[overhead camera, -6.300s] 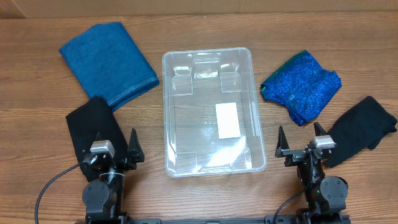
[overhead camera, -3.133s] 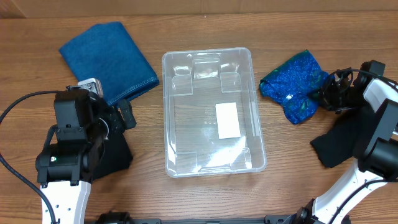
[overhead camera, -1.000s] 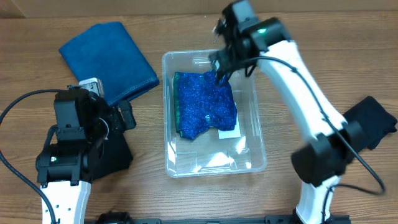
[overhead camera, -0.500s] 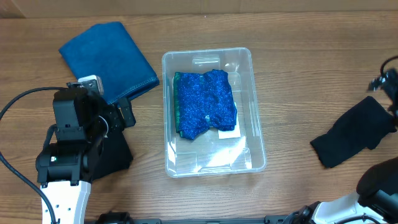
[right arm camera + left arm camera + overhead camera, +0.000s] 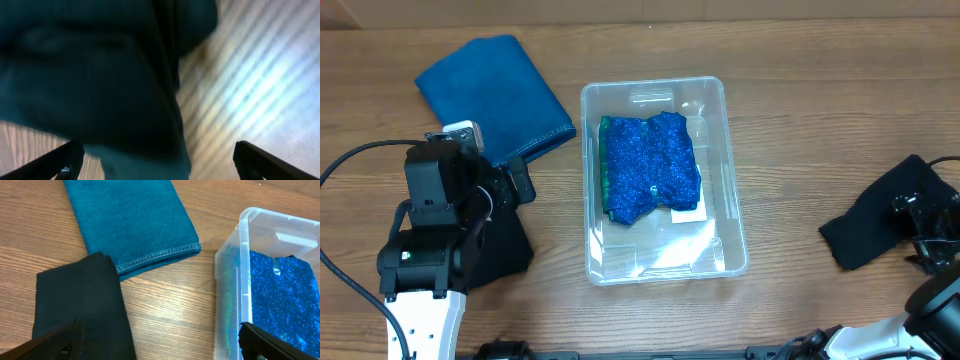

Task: Pack container
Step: 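Grasp the folded black cloth at right with the right gripper, then place the black cloth beside the sparkly cloth in the bin, release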

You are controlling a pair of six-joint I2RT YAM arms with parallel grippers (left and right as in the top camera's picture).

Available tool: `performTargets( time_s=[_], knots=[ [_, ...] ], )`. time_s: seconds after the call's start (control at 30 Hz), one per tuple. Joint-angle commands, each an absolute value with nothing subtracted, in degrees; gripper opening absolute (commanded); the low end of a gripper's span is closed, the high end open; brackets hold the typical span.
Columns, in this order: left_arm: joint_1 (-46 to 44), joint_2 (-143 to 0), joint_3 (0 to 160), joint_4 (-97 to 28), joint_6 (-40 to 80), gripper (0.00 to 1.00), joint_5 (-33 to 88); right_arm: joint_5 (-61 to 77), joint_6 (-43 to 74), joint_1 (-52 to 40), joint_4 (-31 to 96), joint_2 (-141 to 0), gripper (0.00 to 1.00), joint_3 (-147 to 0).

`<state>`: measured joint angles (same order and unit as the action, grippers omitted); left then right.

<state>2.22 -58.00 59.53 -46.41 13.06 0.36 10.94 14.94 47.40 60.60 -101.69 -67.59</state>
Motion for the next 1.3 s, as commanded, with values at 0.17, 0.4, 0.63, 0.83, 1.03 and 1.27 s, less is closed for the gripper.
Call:
performTargets(
  time_s=[0.17,0.4,0.63,0.83,1.03,1.27],
  knots=[
    [1.87,-58.06,61.12,-46.19,11.57,1.0,-0.45,21.08,14.61,46.5,48.82,-101.16,0.9,-55.64],
    [1.87,-58.06,61.12,-46.17,11.55,1.0,-0.45,22.33,13.76,46.5,49.12,-101.06,0.22,-55.13],
    [1.89,-58.06,61.12,-46.02,11.53,1.0,-0.54,25.08,9.37,36.8,53.98,-88.23,0.07,-63.46],
    [1.89,-58.06,61.12,-46.04,11.55,1.0,-0.58,26.26,-2.87,10.96,64.66,-84.01,0.04,-87.11],
    [1.87,-58.06,61.12,-46.11,11.55,1.0,-0.56,23.92,-13.96,-13.72,61.1,-87.5,0.04,-89.27],
    [1.87,-58.06,61.12,-46.28,11.55,1.0,-0.56,23.18,-2.61,-20.6,53.93,-102.98,0.04,-89.27]
  ],
)
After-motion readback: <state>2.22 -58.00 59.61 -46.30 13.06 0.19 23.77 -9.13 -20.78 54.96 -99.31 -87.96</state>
